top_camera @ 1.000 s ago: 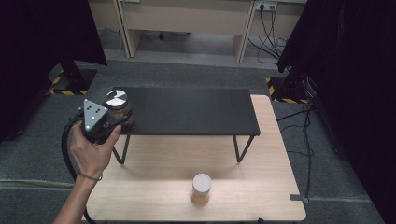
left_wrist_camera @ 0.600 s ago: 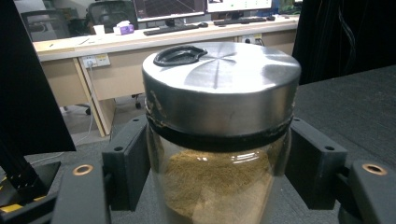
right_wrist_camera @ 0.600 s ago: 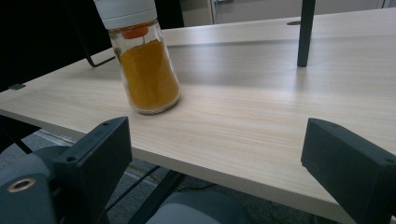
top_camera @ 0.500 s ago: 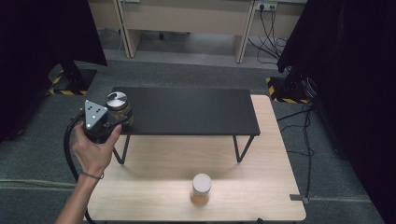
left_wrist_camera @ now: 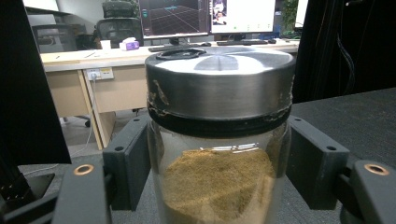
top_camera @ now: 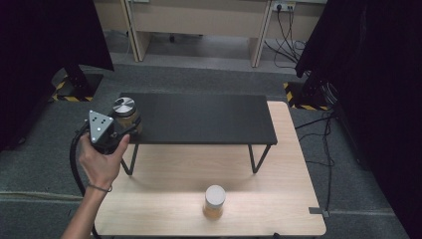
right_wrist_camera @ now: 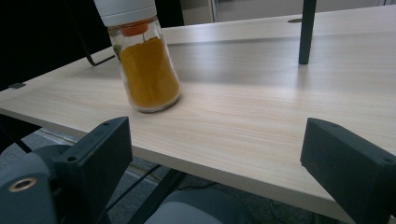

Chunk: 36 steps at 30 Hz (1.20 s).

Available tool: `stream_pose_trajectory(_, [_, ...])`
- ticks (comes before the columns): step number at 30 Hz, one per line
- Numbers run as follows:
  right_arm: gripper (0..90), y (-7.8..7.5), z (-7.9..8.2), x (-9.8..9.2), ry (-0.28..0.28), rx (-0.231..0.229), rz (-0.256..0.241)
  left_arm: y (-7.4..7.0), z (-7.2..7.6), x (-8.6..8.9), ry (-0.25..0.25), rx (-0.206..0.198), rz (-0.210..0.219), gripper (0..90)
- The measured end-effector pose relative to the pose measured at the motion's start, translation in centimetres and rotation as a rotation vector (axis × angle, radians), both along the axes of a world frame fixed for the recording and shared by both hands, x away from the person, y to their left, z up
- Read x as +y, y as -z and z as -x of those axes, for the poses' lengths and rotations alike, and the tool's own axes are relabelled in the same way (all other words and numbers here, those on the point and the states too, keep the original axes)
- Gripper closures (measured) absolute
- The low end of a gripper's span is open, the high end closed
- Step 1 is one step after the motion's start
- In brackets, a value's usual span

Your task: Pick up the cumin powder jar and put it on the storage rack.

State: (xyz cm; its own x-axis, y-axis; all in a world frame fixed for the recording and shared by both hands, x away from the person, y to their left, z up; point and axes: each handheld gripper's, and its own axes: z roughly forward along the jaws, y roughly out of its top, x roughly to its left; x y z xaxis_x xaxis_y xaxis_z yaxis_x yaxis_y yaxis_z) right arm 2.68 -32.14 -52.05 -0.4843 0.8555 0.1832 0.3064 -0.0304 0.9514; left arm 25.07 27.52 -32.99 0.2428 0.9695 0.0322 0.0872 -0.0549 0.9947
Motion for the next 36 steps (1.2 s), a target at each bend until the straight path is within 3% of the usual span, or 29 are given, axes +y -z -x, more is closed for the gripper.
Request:
stream_pose_trajectory(8, [9.4, 0.0, 0.1, -0.1, 0.001, 0.000, 0.000, 0.1, 0.0, 0.0, -0.001, -0.007, -0.006, 30.0])
stream_pose_trajectory(12, [9.4, 0.0, 0.1, -0.1, 0.002, -0.001, 0.000, 0.4, 0.1, -0.3, -0.009, -0.030, -0.031, 29.1])
stream_pose_trajectory(14, [9.4, 0.0, 0.1, -0.1, 0.003, -0.002, 0.001, 0.9, 0.2, -0.5, -0.016, -0.061, -0.040, 27.0])
stream_pose_trajectory(18, [9.2, 0.0, 0.1, -0.1, 0.004, -0.001, 0.001, 0.9, 0.2, 0.1, 0.013, -0.063, -0.007, 22.5])
stream_pose_trajectory(22, [9.2, 0.0, 0.1, -0.1, 0.001, -0.002, 0.001, 1.1, 0.3, 0.0, 0.016, -0.074, -0.043, 15.3])
stream_pose_trajectory(24, [9.2, -0.1, 0.1, -0.1, 0.002, -0.003, 0.003, 1.3, 0.5, 0.0, 0.017, -0.086, -0.040, 12.8])
stream_pose_trajectory(28, [9.1, -0.1, 0.2, -0.1, 0.004, -0.005, 0.002, 1.5, 0.8, 0.3, 0.025, -0.098, -0.018, 12.6])
stream_pose_trajectory(36, [8.9, -0.1, 0.1, 0.0, 0.000, -0.005, 0.002, 1.7, 1.9, 0.4, 0.017, -0.120, -0.035, 8.7])
